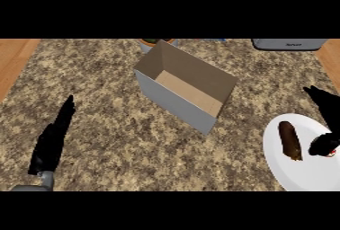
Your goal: Pick the sweet potato from the plate and place it in the cardboard box
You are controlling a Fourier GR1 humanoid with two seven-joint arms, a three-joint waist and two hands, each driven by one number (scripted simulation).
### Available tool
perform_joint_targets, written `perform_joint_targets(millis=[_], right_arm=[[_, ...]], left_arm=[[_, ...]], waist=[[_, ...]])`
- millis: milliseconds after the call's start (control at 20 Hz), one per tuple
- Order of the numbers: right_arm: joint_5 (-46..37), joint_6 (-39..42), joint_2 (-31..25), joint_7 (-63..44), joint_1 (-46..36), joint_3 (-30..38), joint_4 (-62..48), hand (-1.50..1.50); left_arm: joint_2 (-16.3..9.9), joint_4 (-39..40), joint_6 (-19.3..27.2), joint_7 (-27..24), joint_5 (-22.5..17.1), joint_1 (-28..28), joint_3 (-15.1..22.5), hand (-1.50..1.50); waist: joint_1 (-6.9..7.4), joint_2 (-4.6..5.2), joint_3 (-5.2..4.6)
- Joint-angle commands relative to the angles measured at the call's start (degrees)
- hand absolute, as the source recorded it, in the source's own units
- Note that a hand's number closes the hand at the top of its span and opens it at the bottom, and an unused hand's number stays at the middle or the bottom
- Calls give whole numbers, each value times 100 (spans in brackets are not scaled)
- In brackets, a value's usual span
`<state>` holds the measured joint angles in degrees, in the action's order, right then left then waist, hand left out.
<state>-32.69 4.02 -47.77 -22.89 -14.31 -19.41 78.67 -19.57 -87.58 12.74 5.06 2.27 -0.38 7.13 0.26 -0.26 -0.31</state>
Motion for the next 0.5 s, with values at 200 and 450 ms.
perform_joint_targets(millis=[200, 450], right_arm=[[-30, 1822, 609, -2232, -236, -507, 934, -150], [-702, 1665, 1393, -2539, -432, -410, 339, -150]], left_arm=[[-195, -309, -321, 61, -188, 215, -246, 0], [159, -439, -131, 126, 232, 255, -56, 0]], waist=[[-3, 9, 25], [18, 26, 32]])
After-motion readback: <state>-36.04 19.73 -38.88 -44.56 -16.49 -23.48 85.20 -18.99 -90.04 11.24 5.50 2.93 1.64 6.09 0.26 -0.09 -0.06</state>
